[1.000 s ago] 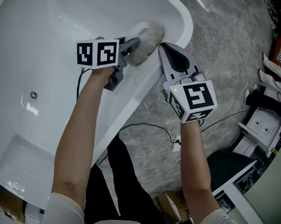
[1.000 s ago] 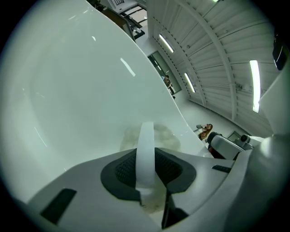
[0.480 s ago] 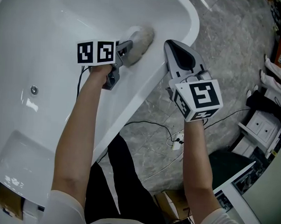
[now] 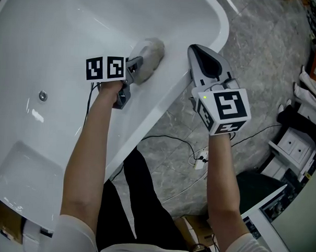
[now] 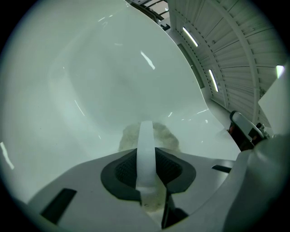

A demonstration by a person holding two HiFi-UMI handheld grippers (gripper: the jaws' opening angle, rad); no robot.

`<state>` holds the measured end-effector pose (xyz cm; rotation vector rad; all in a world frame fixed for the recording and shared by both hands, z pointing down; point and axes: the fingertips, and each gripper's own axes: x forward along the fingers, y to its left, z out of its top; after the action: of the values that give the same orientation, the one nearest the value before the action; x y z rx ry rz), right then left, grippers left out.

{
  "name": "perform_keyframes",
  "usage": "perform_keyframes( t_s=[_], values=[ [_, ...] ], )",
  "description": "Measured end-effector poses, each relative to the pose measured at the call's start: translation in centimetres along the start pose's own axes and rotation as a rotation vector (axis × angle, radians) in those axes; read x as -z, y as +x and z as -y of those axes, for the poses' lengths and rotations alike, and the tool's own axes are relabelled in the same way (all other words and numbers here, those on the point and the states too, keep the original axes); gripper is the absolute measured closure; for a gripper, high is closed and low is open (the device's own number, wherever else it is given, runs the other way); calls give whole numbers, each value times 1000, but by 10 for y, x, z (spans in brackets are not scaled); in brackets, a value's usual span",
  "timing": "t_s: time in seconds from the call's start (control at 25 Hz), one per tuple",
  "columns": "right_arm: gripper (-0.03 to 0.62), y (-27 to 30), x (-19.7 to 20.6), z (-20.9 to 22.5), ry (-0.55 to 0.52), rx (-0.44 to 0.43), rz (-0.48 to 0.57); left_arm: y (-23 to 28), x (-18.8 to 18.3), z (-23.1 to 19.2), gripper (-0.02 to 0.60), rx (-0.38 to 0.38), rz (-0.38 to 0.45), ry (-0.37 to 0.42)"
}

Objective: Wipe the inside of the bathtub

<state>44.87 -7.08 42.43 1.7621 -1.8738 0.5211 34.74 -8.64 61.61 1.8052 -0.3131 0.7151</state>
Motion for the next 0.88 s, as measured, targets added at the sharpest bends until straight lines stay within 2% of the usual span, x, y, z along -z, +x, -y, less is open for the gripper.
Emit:
perform_keyframes(
  t_s=[0.36,0.88],
  values=[
    [573,6,-20,-10,-46,-66,0,-19,16,-10,482,-49,-30,-51],
    [574,4,-33,-91,-31,-212,19,-76,63,-34,482,-99,-23,-124]
  ],
)
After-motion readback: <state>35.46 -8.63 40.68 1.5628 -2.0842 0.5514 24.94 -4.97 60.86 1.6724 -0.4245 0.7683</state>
